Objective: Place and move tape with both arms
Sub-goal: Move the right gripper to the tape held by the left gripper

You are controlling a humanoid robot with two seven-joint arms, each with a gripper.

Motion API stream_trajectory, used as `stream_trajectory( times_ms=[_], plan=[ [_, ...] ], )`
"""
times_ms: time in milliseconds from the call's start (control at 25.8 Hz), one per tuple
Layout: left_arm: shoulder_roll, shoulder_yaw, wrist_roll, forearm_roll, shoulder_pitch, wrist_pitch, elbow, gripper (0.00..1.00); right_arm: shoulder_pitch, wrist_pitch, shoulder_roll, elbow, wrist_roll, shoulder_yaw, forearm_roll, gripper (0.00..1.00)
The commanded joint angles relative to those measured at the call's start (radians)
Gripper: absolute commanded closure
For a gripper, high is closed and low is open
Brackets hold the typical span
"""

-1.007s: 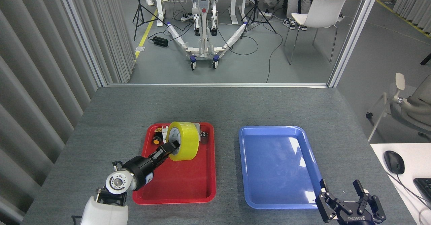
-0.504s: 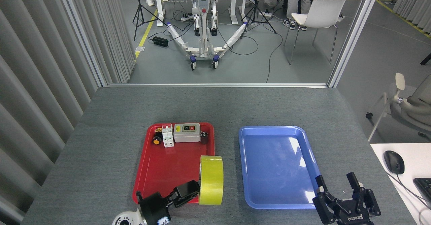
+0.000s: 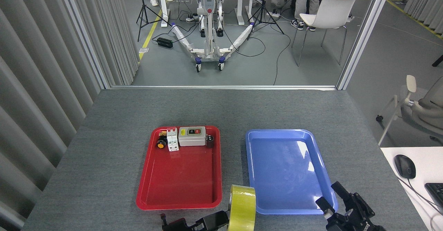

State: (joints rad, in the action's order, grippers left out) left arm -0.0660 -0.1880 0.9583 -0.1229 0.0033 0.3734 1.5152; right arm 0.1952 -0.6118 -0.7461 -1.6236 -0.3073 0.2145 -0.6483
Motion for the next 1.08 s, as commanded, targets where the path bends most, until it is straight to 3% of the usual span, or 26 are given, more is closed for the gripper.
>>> stream_trajectory(
  times_ms=[0,116,232,581,852,1046],
  plan=[
    [-0.002,-0.022,0.000,0.000,0.003,0.004,0.005,0.93,-0.025,-0.040,-0.162,-0.005,-0.001,0.169,0.056,0.00],
    [-0.002,-0.022,0.002,0.003,0.001,0.004,0.013,0.92,-0.049,-0.057,-0.229,-0.005,0.001,0.243,0.044,0.01],
    [0.008,-0.022,0.007,0.005,0.004,0.007,0.013,0.92,-0.092,-0.060,-0.239,-0.007,0.002,0.247,-0.004,0.02],
    [0.015,-0.014,0.037,0.019,0.011,0.039,0.019,0.92,-0.298,-0.043,-0.147,0.008,0.017,0.347,-0.238,0.13],
    [0.018,-0.014,0.046,0.037,0.012,0.045,0.019,0.92,-0.372,-0.040,-0.075,0.010,0.106,0.416,-0.264,0.14],
    [0.022,-0.011,0.046,0.037,0.012,0.056,0.019,0.92,-0.424,-0.066,-0.058,0.008,0.116,0.445,-0.275,0.14]
  ],
)
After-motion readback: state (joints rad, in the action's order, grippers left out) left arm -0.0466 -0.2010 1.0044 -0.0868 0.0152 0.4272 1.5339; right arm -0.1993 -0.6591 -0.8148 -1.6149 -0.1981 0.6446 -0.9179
